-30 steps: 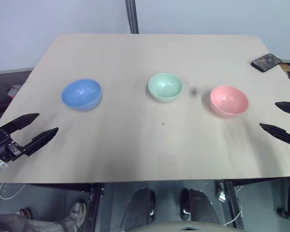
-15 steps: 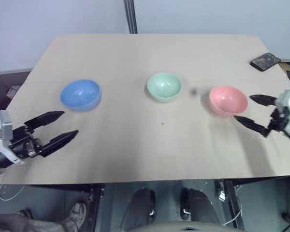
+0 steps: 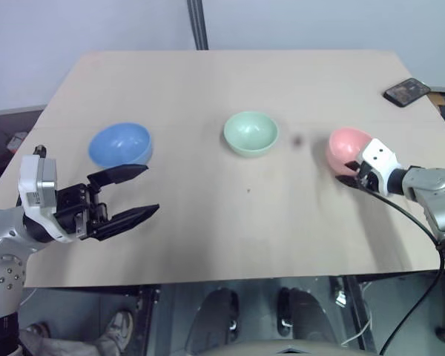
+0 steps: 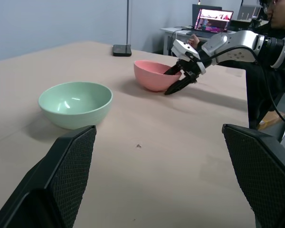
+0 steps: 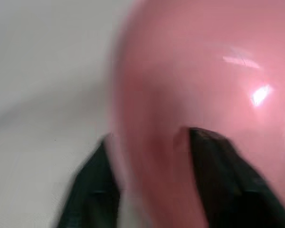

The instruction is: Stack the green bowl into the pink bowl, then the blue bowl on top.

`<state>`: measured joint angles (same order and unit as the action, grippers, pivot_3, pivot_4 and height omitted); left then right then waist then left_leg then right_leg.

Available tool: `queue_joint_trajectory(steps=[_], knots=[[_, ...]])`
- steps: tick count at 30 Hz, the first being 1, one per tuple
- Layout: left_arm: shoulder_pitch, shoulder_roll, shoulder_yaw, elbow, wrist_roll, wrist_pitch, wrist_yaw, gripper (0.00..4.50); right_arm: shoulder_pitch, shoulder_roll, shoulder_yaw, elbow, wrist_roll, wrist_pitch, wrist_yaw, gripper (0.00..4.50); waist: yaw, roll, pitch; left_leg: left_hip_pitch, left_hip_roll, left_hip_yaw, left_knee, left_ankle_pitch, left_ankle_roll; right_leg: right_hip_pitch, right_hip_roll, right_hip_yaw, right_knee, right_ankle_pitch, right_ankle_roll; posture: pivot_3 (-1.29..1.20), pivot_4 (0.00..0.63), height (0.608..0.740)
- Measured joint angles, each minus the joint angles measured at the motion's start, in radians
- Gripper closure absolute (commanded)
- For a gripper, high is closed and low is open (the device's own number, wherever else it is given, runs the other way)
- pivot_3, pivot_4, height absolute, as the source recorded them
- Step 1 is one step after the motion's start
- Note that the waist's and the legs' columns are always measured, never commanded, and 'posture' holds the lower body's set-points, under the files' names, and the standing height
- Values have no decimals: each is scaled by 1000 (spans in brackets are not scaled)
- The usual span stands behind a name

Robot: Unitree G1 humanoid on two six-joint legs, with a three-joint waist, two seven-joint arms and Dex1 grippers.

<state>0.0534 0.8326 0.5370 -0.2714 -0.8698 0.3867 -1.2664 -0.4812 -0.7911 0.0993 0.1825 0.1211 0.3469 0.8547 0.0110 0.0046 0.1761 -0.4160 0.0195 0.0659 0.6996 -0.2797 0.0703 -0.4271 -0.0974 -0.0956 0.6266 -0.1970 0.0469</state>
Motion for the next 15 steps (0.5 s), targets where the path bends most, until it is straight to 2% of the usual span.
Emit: queue_joint_trajectory(steps=[1,2,8,12,15], knots=[[9,-6,0,-4,0,0,5,0,0,0,-1,-10,-2,-5,2,4301,0,0,0,0,0,1,0,0,0,0,0,1,0,0,0,0,150,740],[14,-14,0,-9,0,1,7,0,-5,-9,-17,-35,-5,-14,1,4406,0,-1,0,1,1,2,0,0,0,0,1,2,1,0,0,0,150,740],[18,-26,-1,-19,2,0,27,0,30,-10,7,-208,3,-10,59,4406,1,-1,-1,1,3,4,0,0,-1,-2,2,3,2,0,0,0,150,740],[8,-32,-10,-19,6,0,31,0,59,35,103,-435,20,8,108,4406,-1,-2,-1,1,3,4,0,0,-1,-3,3,4,2,0,0,0,150,740],[4,-33,-15,-19,8,-1,33,0,71,74,227,-508,-33,-5,119,4406,0,-2,-1,1,3,5,0,0,-1,-2,3,4,2,0,0,0,150,740]])
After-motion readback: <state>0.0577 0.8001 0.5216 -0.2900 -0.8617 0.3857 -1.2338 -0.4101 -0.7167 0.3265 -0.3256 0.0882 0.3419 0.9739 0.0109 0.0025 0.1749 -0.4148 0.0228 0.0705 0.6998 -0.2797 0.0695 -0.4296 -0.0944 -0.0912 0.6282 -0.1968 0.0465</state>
